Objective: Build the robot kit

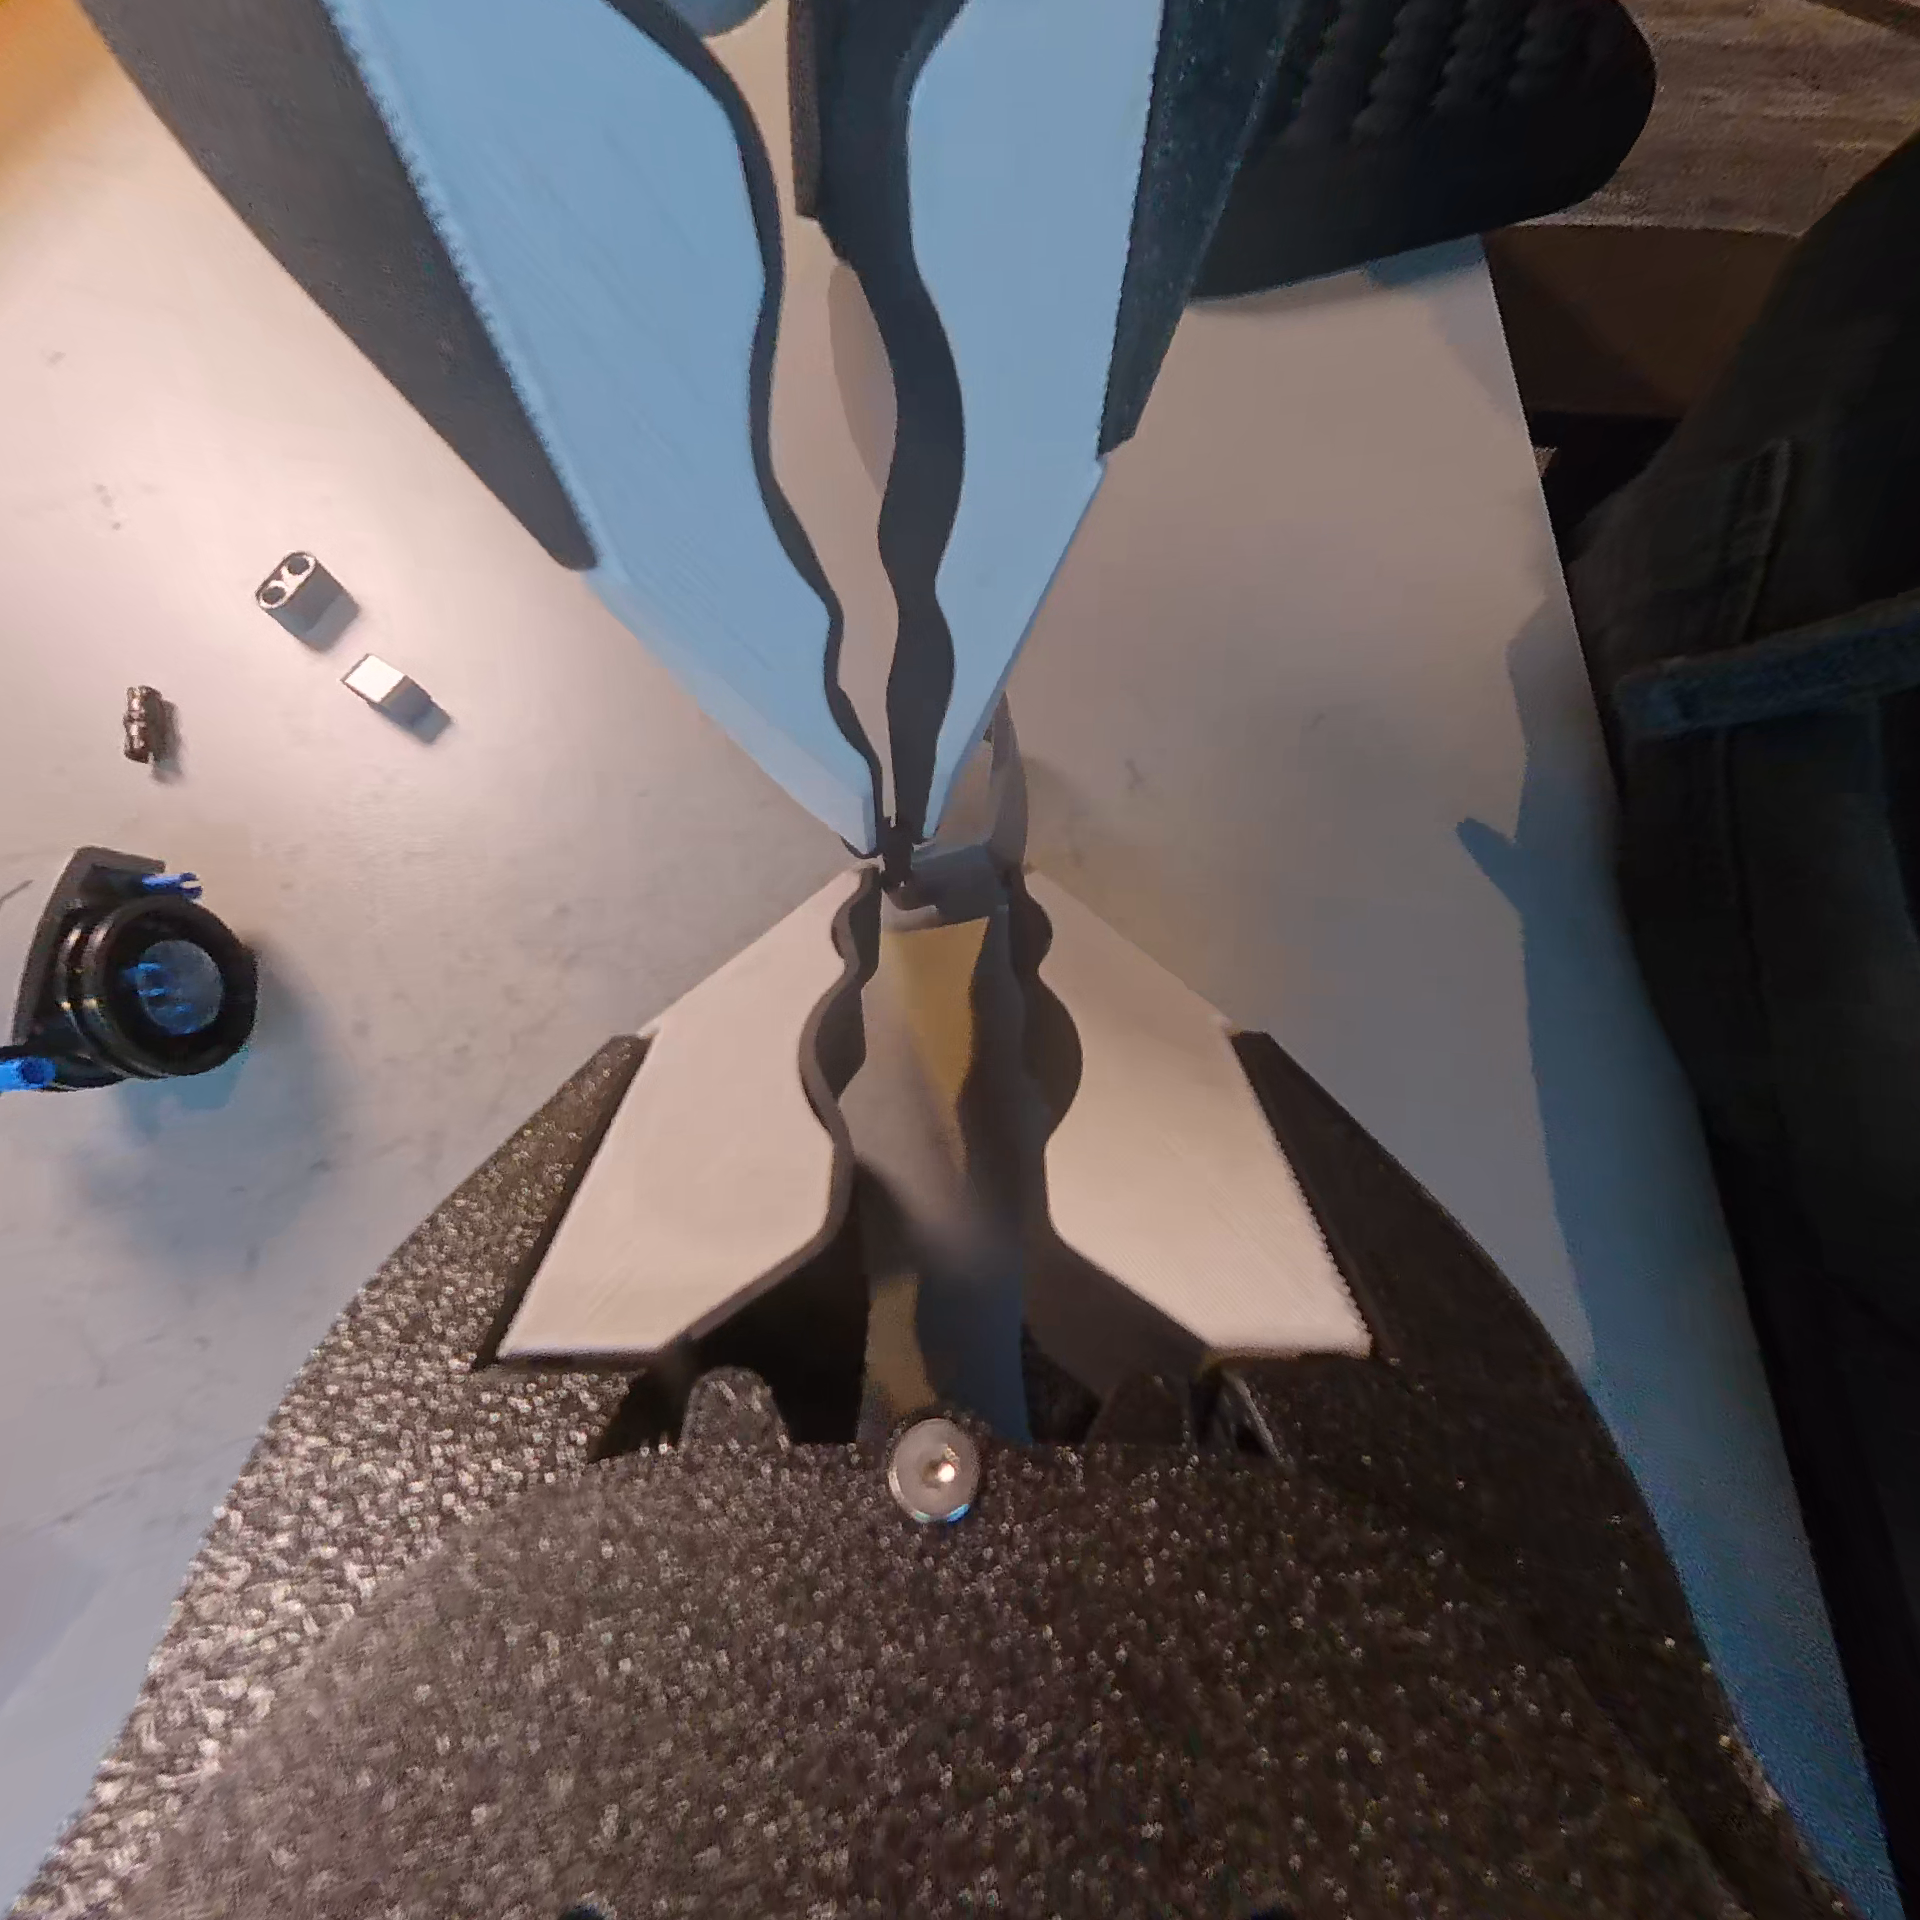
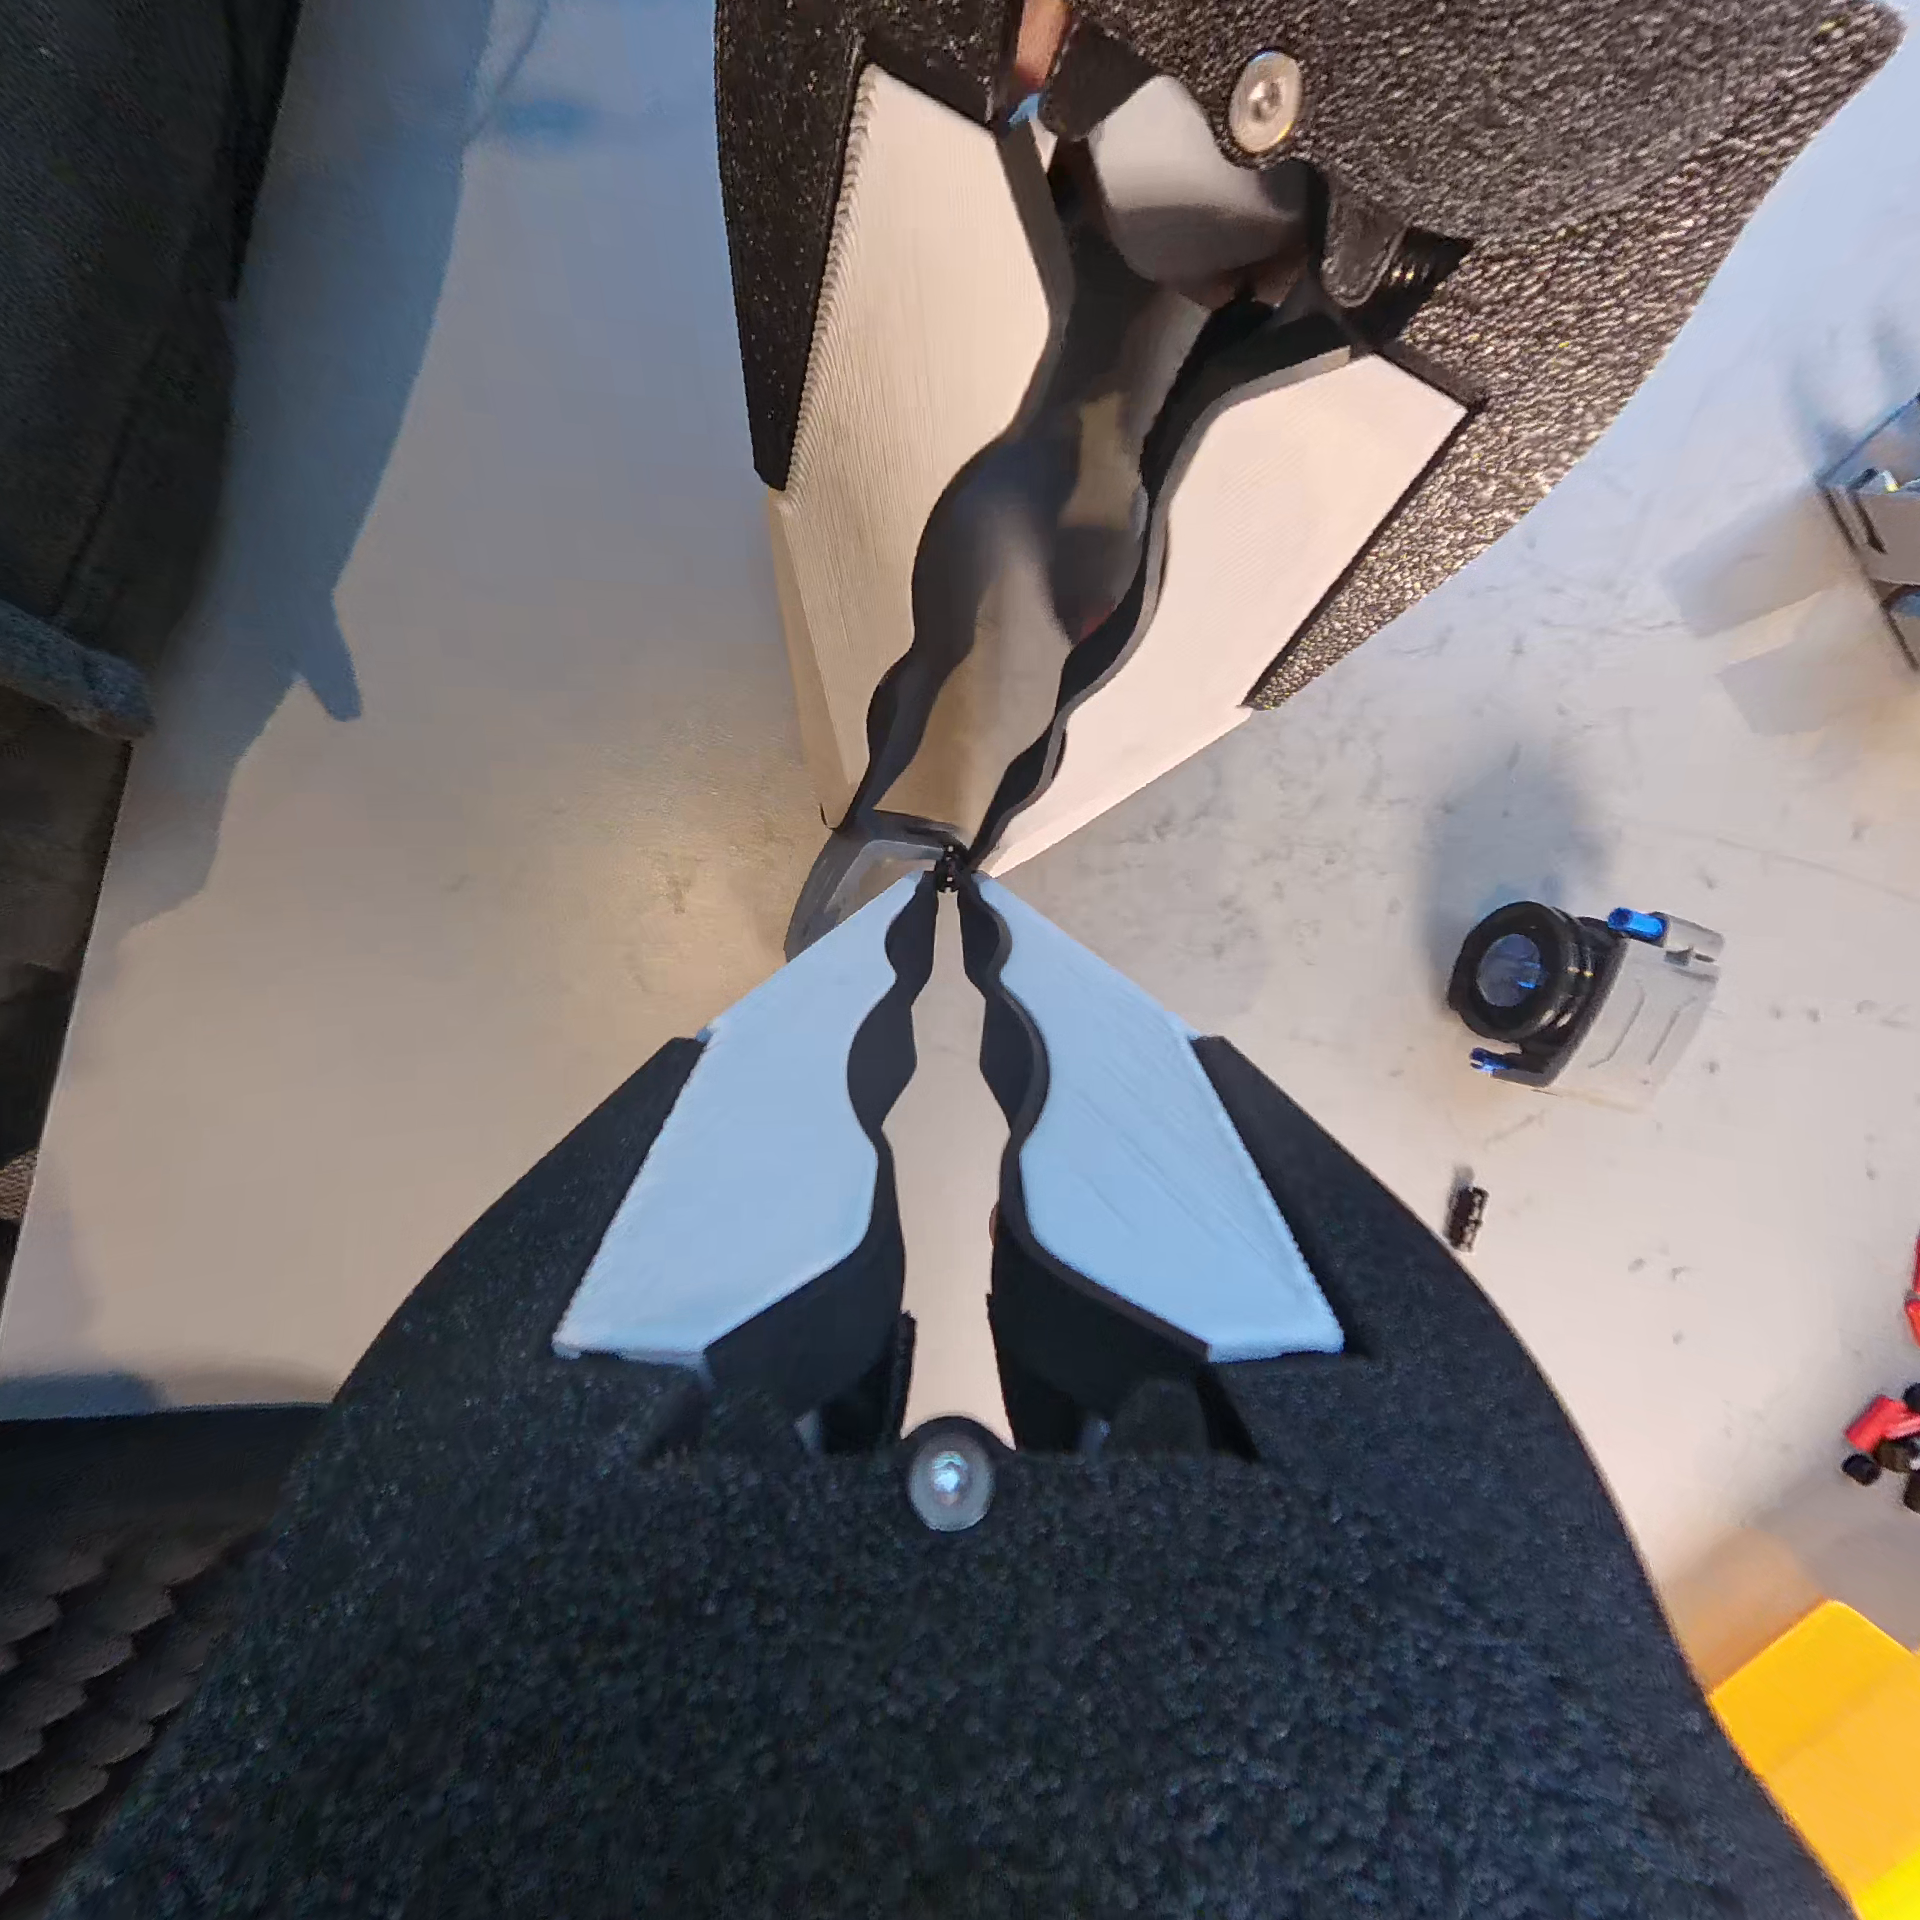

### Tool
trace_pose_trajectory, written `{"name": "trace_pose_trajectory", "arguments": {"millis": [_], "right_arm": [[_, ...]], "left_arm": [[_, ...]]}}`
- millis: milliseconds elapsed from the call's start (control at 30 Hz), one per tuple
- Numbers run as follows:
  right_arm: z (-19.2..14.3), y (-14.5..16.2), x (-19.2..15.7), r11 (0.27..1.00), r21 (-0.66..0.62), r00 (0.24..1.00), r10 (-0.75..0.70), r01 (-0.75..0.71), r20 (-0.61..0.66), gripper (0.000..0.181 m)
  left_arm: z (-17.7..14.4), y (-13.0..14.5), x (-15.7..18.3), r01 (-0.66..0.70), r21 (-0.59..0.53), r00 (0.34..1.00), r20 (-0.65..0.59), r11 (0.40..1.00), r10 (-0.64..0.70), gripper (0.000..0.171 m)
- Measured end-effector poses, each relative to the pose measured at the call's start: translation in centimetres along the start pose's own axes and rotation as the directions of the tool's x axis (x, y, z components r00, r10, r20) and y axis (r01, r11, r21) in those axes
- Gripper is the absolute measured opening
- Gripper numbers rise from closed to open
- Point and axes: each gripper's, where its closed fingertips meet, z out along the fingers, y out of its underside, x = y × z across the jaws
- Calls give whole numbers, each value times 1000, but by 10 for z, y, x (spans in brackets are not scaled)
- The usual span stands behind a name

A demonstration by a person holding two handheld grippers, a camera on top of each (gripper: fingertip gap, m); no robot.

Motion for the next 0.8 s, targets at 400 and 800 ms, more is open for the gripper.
{"name": "trace_pose_trajectory", "arguments": {"millis": [400,800], "right_arm": [[-9,7,-1,995,29,993,96,-94,-71,3],[-10,5,1,979,130,977,171,-154,-126,3]], "left_arm": [[-31,4,-23,53,18,993,101,998,-54,26],[-16,0,-11,378,-30,925,50,925,-376,23]]}}
